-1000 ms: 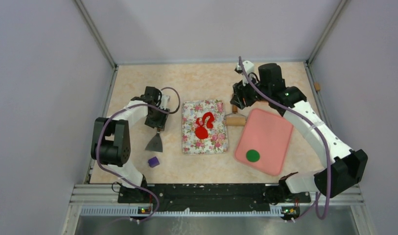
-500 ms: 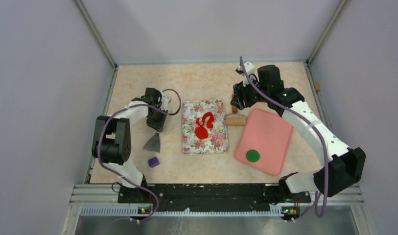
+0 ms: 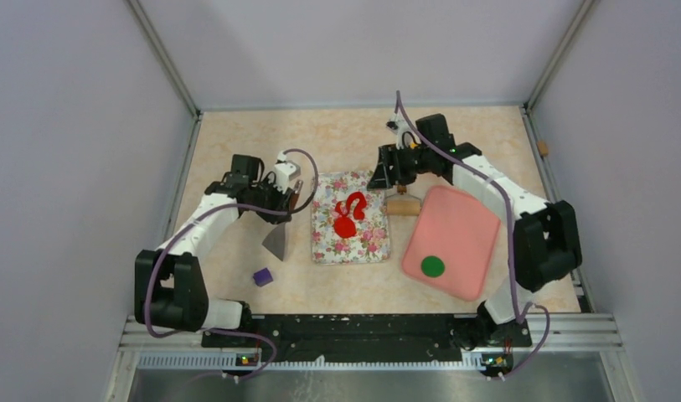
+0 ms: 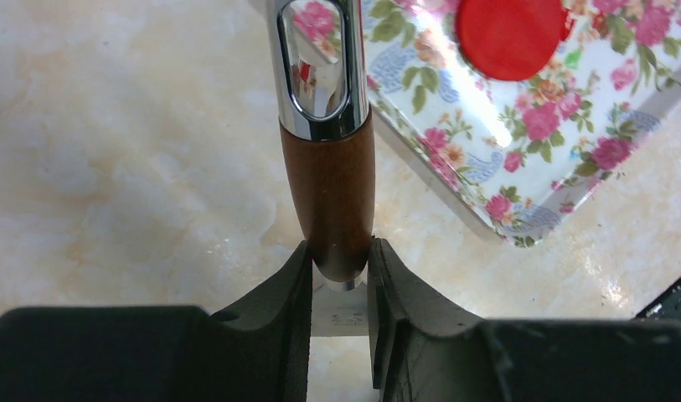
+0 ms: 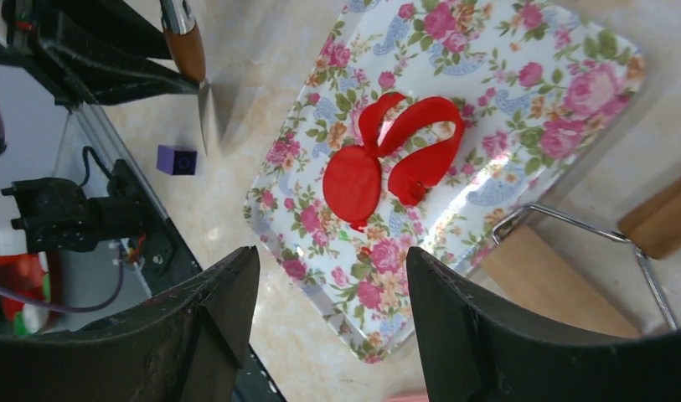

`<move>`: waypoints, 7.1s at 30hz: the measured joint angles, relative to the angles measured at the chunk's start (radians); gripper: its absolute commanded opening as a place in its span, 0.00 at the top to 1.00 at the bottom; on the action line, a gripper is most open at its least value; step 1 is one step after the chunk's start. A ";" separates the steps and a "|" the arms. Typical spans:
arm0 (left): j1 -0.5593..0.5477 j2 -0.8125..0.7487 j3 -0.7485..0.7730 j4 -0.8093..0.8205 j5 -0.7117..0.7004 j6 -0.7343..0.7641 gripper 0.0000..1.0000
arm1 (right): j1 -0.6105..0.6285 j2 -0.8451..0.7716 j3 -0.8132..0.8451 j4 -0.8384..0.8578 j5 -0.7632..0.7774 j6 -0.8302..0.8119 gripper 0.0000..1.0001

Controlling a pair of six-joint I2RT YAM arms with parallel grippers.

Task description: Roll out the dumpling wrappers from the dough

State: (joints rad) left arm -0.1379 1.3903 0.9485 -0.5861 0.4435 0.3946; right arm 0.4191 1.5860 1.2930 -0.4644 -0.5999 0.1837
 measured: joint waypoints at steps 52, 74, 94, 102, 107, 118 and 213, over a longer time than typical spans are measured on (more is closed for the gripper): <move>-0.186 -0.126 -0.193 0.144 0.072 0.063 1.00 | 0.295 0.536 0.317 0.121 -0.322 0.255 0.47; -0.187 -0.130 -0.193 0.151 0.058 0.037 0.62 | 0.307 0.536 0.311 0.133 -0.256 0.247 1.00; -0.175 -0.350 -0.055 0.153 -0.087 -0.403 0.53 | -0.106 -0.011 0.107 0.113 -0.316 0.177 1.00; -0.171 0.081 0.002 0.162 -0.223 -0.693 0.54 | -0.374 -0.212 -0.051 -0.058 -0.245 0.103 1.00; -0.170 0.214 0.087 0.189 -0.243 -0.791 0.54 | -0.404 -0.354 -0.145 -0.143 -0.246 0.044 1.00; -0.169 0.424 0.189 0.211 -0.327 -0.921 0.79 | -0.400 -0.499 -0.209 -0.275 -0.233 -0.051 1.00; -0.013 0.187 -0.084 0.176 -0.357 -1.218 1.00 | -0.113 0.185 -0.419 0.682 -0.338 0.260 1.00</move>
State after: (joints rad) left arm -0.1505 1.5776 0.8646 -0.4099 0.0864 -0.8238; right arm 0.3058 1.7714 0.8738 0.2173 -0.9375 0.4435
